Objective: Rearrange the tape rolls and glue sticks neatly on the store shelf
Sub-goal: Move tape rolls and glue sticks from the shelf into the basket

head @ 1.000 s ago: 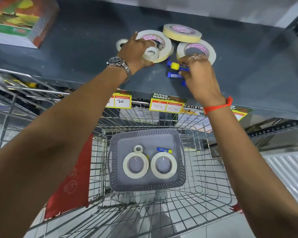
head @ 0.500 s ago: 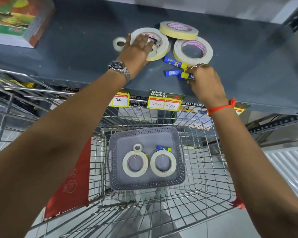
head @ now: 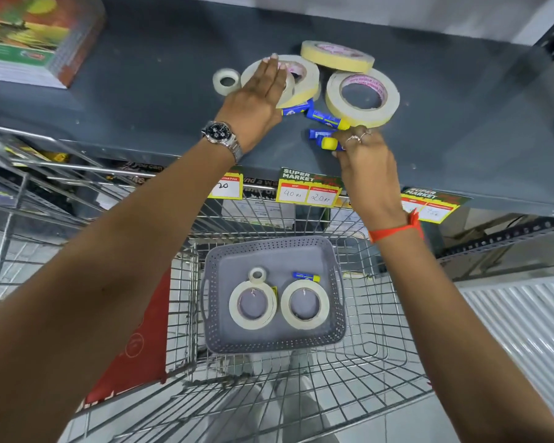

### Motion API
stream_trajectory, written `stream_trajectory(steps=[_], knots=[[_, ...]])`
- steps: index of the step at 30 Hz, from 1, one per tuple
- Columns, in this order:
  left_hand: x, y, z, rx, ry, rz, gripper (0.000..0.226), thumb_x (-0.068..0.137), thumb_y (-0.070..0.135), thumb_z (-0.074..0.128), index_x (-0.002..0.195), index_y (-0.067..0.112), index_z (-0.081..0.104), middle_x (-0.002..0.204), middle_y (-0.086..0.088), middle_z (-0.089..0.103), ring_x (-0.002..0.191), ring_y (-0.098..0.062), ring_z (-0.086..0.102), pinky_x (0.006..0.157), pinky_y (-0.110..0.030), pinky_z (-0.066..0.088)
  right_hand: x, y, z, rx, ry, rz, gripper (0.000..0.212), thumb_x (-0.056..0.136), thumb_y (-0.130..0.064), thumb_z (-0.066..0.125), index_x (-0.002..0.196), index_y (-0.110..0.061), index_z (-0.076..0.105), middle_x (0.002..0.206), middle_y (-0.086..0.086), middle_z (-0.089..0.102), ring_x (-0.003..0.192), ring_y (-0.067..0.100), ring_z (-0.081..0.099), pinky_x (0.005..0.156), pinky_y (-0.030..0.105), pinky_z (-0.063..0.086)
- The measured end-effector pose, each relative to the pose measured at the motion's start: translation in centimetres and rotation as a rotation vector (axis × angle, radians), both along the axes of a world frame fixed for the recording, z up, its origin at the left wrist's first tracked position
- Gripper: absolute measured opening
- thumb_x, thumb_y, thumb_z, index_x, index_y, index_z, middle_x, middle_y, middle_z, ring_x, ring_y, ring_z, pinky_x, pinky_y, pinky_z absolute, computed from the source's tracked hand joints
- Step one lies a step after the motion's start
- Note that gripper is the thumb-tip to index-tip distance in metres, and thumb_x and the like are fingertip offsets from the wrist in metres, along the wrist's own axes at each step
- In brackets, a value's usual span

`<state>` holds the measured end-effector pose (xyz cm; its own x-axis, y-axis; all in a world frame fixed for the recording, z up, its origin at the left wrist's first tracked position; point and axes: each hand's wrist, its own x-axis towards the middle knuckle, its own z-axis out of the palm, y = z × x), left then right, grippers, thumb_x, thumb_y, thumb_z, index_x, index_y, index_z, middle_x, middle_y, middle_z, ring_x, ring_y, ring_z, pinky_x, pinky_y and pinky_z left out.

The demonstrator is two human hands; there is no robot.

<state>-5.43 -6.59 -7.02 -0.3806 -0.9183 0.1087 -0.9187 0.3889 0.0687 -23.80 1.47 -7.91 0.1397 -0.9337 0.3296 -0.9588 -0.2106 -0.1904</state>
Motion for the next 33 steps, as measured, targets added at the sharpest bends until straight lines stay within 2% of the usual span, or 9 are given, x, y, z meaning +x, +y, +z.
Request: stream_trajectory(steps=[4, 8, 10, 15, 18, 24, 28, 30, 33], knots=[[0.8, 1.6, 0.9, -0.023, 0.005, 0.048, 0.057, 0.096, 0.021, 0.039, 0.145, 0.004, 0.014, 0.156, -0.015, 0.008, 0.144, -0.024, 0.015, 0.102, -0.045, 0.038, 1.5, 1.3, -0.9, -0.106, -0.081, 0.082, 0.025, 0.084, 0.000, 0.057, 0.108, -0.003, 0.064, 0.103, 0.018, 0.066, 0.091, 0.038, 0.059, 0.068, 0.040, 0.054], [3.0, 2.9, 0.7, -0.280, 0.110, -0.035, 0.050, 0.083, 0.020, 0.053, 0.126, -0.003, 0.049, 0.134, -0.027, 0.049, 0.117, -0.035, 0.056, 0.064, -0.042, 0.058, 2.5, 2.6, -2.1, -0.129, -0.114, 0.133, 0.029, 0.082, 0.002, 0.058, 0.110, -0.005, 0.064, 0.104, 0.014, 0.068, 0.092, 0.034, 0.061, 0.076, 0.039, 0.055], [3.8, 3.9, 0.1, -0.366, 0.058, -0.077, 0.047, 0.076, 0.017, 0.058, 0.119, -0.004, 0.056, 0.122, -0.026, 0.060, 0.106, -0.033, 0.064, 0.058, -0.035, 0.058, 2.7, 3.5, -2.9, -0.154, -0.117, 0.148, 0.033, 0.079, 0.005, 0.060, 0.110, -0.005, 0.064, 0.102, 0.013, 0.068, 0.091, 0.032, 0.061, 0.081, 0.037, 0.052], [5.7, 10.5, -2.9, -0.525, 0.093, -0.192, 0.046, 0.080, 0.015, 0.064, 0.118, -0.007, 0.053, 0.121, -0.029, 0.059, 0.115, -0.035, 0.057, 0.100, -0.039, 0.044, 3.1, 6.6, -5.0, -0.235, -0.177, 0.236, 0.028, 0.085, 0.005, 0.058, 0.111, -0.003, 0.062, 0.103, 0.014, 0.067, 0.097, 0.028, 0.052, 0.097, 0.037, 0.043], [6.9, 16.1, -5.5, -0.557, 0.130, -0.294, 0.045, 0.088, 0.025, 0.056, 0.119, -0.006, 0.048, 0.115, -0.028, 0.062, 0.116, -0.030, 0.051, 0.107, -0.041, 0.033, 2.5, 9.1, -7.7, -0.191, -0.170, 0.306, 0.028, 0.086, 0.006, 0.057, 0.112, -0.003, 0.063, 0.104, 0.013, 0.068, 0.098, 0.027, 0.055, 0.092, 0.036, 0.046], [7.1, 23.6, -15.5, -0.146, -0.013, -0.269, 0.046, 0.097, 0.037, 0.031, 0.125, 0.004, 0.045, 0.126, -0.014, 0.059, 0.122, -0.023, 0.053, 0.111, -0.039, 0.026, 0.7, 11.2, -16.9, 0.396, 0.092, 0.291, 0.039, 0.061, 0.010, 0.066, 0.097, -0.005, 0.066, 0.089, 0.015, 0.069, 0.085, 0.034, 0.064, 0.073, 0.035, 0.054], [5.3, 25.9, -22.8, 0.272, -0.210, -0.223, 0.039, 0.091, 0.027, 0.034, 0.116, 0.006, 0.055, 0.115, -0.012, 0.068, 0.108, -0.028, 0.064, 0.097, -0.046, 0.047, 1.5, 12.4, -21.5, 0.786, 0.225, 0.253, 0.025, 0.067, 0.012, 0.058, 0.088, 0.006, 0.067, 0.092, 0.026, 0.067, 0.091, 0.042, 0.062, 0.075, 0.042, 0.052], [4.9, 26.8, -26.1, 0.352, -0.286, -0.210, 0.049, 0.079, 0.030, 0.041, 0.122, 0.007, 0.044, 0.118, -0.012, 0.067, 0.109, -0.028, 0.063, 0.112, -0.048, 0.023, 1.5, 13.3, -23.8, 0.867, 0.241, 0.265, 0.026, 0.073, 0.002, 0.060, 0.098, 0.005, 0.066, 0.106, 0.027, 0.066, 0.101, 0.040, 0.061, 0.085, 0.041, 0.049], [4.3, 27.2, -29.1, 0.435, -0.327, -0.154, 0.054, 0.075, 0.026, 0.042, 0.126, 0.009, 0.039, 0.125, -0.009, 0.063, 0.114, -0.027, 0.060, 0.114, -0.049, -0.011, 1.1, 14.5, -26.0, 0.916, 0.233, 0.253, 0.033, 0.081, -0.009, 0.060, 0.111, 0.003, 0.062, 0.119, 0.025, 0.061, 0.113, 0.037, 0.056, 0.094, 0.038, 0.045]])
